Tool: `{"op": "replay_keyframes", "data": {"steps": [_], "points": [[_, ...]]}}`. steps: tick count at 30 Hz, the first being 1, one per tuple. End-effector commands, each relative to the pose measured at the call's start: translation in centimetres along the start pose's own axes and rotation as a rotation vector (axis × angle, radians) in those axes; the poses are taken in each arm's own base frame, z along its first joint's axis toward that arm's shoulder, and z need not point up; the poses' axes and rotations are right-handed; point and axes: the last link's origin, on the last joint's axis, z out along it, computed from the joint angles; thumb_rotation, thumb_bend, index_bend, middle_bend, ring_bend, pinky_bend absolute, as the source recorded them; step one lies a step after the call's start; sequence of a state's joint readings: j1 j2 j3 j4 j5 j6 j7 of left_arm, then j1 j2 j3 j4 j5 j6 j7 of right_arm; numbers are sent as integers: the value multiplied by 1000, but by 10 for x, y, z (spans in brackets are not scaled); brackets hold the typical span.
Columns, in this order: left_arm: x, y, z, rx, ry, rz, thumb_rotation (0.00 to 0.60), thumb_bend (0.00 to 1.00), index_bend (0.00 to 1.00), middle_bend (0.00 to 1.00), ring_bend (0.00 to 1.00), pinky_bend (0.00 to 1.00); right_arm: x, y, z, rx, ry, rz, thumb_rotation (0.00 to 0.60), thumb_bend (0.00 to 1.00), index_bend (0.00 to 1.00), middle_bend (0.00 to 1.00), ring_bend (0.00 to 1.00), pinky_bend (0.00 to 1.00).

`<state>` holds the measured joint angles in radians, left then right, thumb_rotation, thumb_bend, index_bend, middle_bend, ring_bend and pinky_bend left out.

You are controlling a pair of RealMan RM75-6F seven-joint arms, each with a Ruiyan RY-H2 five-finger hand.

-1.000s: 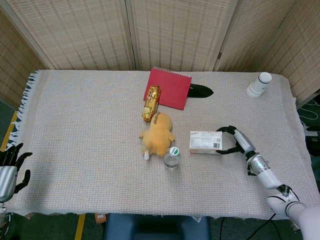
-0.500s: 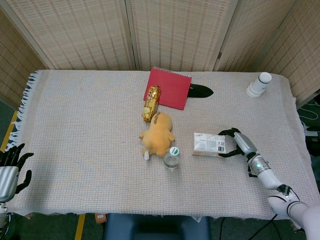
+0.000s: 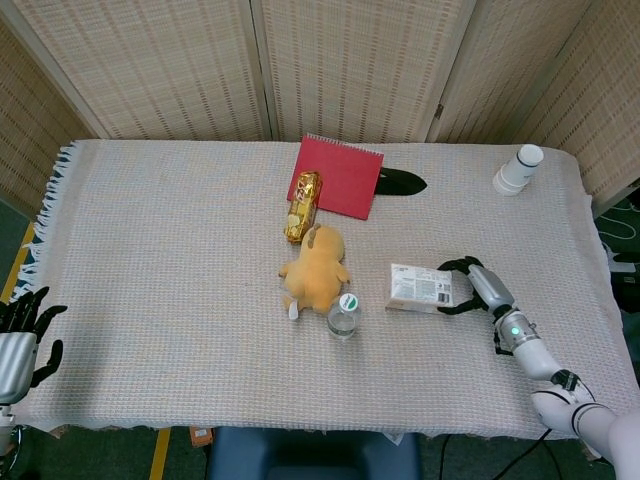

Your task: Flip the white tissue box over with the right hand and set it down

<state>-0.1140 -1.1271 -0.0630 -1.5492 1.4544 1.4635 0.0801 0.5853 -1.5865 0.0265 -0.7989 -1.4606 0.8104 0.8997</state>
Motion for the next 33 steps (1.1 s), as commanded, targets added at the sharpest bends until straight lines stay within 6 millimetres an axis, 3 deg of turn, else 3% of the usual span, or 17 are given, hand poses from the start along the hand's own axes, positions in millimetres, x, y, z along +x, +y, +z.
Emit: {"op": "replay_keyframes", "data": {"steps": [1, 10, 24, 33], "points": [[0, 0, 0, -1, -2, 1, 600, 505, 246, 0, 0, 104, 2, 0, 0, 3, 10, -2, 600, 0, 355, 478, 368, 0], [0, 1, 0, -3, -1, 3, 600, 505, 246, 0, 0, 104, 4, -1, -1, 6, 27, -26, 600, 0, 319, 435, 345, 0], [0, 1, 0, 0, -1, 6, 600, 505, 246, 0, 0, 104, 7, -2, -2, -9, 19, -33, 600, 0, 150, 196, 139, 0], [1, 1, -1, -1, -1, 5, 600, 506, 246, 0, 0, 104, 20, -10, -6, 32, 59, -51, 600, 0, 143, 175, 107, 0]]}}
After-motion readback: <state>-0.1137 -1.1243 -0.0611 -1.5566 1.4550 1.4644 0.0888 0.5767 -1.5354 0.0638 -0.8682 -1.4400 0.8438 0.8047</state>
